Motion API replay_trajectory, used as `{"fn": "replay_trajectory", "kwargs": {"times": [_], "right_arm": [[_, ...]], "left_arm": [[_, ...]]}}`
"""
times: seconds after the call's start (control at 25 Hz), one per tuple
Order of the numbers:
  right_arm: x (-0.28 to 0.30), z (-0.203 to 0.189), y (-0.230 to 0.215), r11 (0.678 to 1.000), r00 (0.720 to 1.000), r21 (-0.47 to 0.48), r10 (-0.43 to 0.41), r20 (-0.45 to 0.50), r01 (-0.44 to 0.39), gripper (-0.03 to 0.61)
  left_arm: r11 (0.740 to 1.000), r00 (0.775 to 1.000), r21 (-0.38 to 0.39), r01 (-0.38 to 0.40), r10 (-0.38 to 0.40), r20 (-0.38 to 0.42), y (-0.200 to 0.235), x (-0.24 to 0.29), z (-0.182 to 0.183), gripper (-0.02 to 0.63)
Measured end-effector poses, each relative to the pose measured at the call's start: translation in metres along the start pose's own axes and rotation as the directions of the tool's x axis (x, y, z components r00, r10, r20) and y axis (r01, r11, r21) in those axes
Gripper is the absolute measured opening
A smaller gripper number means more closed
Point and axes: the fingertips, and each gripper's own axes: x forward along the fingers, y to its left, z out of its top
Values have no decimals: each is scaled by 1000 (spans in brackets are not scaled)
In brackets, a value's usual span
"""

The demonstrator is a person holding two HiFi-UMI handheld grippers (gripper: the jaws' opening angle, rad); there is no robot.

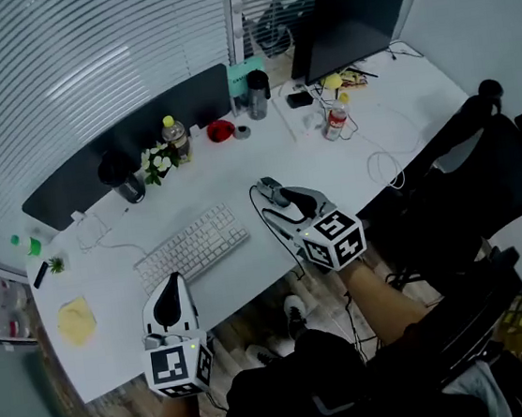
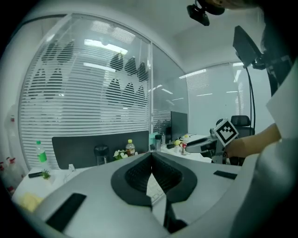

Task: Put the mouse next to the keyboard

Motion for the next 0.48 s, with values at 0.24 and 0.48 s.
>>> {"fn": "replay_trajectory", "kwargs": {"times": [0.24, 0.48], "right_arm": [[-37, 41, 70, 992, 991, 33, 117, 69, -120, 119], [-62, 68, 102, 990, 984, -22, 144, 109, -143, 59]], "left_arm": [[998, 999, -45, 50, -50, -4, 5, -29, 8, 29], [998, 999, -65, -9, 11, 32, 18, -47, 23, 29]]}}
